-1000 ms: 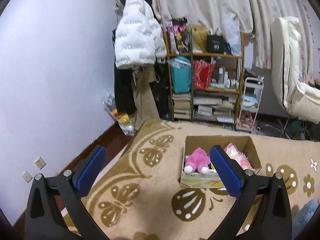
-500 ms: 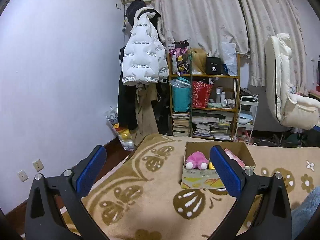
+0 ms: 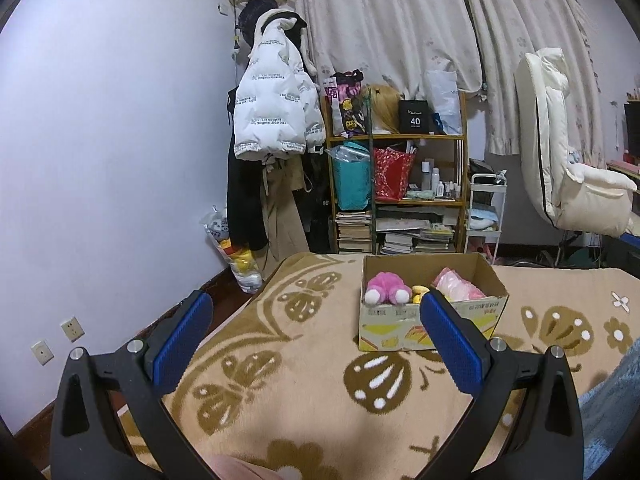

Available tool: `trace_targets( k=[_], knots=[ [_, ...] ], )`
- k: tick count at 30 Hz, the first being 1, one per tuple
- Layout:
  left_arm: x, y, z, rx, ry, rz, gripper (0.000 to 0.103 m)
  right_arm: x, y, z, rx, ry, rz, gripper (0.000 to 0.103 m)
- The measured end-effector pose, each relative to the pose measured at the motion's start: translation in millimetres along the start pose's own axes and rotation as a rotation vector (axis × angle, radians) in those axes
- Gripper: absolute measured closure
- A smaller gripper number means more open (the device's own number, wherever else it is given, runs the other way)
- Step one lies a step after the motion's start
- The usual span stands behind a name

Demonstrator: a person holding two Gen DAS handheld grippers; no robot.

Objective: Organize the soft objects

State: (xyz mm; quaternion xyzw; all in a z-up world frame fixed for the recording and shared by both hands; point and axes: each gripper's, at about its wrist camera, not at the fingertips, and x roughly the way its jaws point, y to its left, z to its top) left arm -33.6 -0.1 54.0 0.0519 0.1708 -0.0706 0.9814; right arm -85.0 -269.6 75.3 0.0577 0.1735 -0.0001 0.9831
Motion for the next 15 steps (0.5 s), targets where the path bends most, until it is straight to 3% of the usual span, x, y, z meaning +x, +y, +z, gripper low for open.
trace_targets(
  k=[7, 15],
  knots=[
    [7, 0, -12, 0.013, 0.004, 0.035, 0.001, 11, -5, -11, 0.002, 0.036, -0.024, 0.0],
    [23, -3, -24, 0.025, 0.063, -0.004, 0.001, 22, -9, -21, -0.009, 0.065, -0.067, 0.0]
  ],
)
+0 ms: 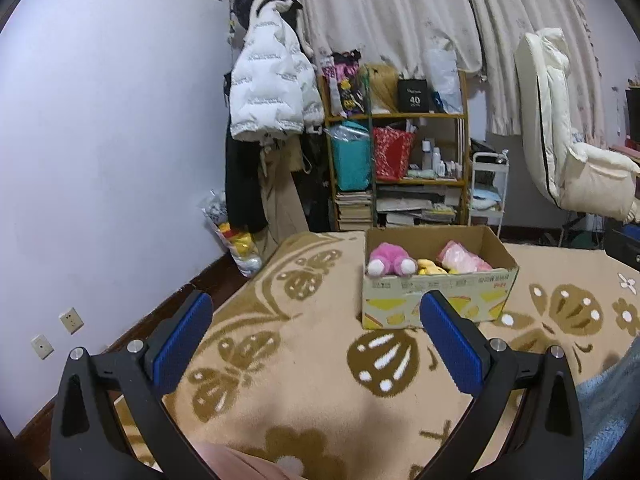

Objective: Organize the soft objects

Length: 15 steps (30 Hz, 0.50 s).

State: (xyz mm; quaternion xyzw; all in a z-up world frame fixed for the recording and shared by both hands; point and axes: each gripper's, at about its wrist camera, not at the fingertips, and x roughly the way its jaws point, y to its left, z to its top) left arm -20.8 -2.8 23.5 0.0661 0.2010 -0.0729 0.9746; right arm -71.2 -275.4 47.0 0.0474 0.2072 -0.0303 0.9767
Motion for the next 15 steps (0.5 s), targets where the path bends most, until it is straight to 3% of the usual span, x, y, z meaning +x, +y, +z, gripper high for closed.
trace_targets(
  k=[15],
  knots=[
    [8, -12, -7, 0.044, 0.025, -0.011, 0.001, 12, -5, -5, 0.012, 0.034, -0.004, 0.0]
  ],
)
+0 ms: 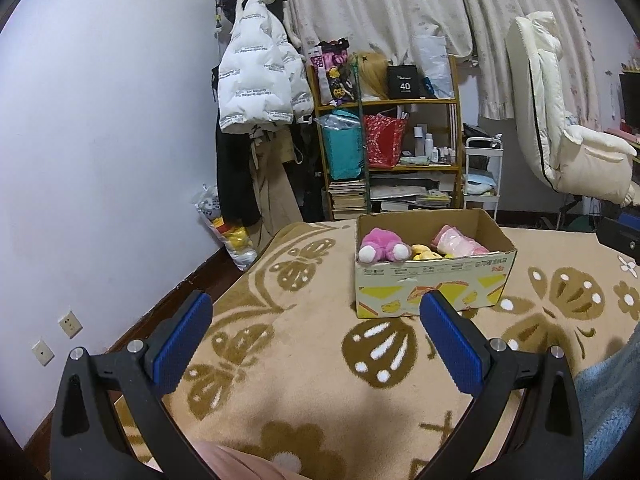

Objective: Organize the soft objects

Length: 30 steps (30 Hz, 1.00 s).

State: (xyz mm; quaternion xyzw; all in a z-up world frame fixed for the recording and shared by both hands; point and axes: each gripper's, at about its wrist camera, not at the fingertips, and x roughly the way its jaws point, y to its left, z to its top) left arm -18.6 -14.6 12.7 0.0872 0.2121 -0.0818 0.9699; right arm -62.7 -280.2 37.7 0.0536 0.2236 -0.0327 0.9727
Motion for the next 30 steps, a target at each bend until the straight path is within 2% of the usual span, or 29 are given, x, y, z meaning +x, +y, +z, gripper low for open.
trace_targets(
  k=[30],
  knots=[
    [-2.4, -4.7, -0.2, 0.008, 0.003, -0.005, 0.001, -0.1, 1.1, -0.1, 0.0, 0.001, -0.001, 0.0]
  ],
)
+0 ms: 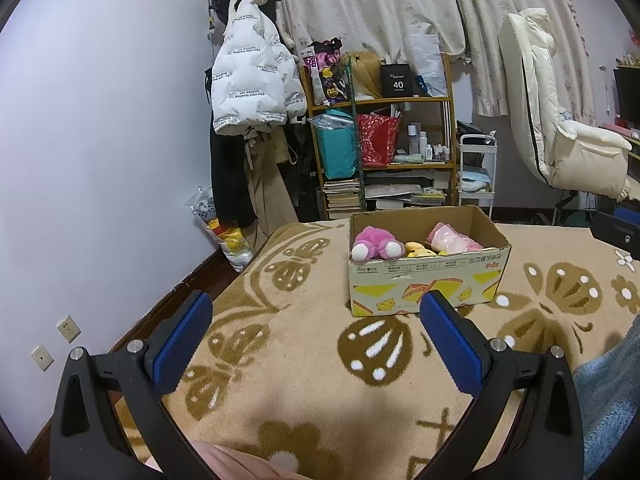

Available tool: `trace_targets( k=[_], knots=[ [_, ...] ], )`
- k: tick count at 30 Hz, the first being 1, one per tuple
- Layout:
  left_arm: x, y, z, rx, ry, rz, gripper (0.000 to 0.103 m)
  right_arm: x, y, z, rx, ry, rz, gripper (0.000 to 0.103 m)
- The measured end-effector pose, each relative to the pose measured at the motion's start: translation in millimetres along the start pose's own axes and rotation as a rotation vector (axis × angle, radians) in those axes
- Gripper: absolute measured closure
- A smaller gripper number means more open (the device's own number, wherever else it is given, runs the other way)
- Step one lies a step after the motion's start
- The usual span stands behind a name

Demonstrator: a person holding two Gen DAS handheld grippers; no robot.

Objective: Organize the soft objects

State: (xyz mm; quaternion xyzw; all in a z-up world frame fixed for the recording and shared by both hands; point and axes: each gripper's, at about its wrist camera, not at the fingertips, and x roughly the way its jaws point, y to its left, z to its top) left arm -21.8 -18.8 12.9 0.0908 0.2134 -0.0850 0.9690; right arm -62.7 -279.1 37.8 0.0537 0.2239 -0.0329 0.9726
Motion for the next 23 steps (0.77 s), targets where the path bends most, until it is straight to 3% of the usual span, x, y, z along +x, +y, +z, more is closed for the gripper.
trace_targets(
  k=[23],
  knots=[
    [4.7, -2.7, -2.2, 0.009, 0.021, -0.015, 0.001, -0.2, -1.2, 0.4, 0.002, -0.001, 0.0, 0.0]
  ],
)
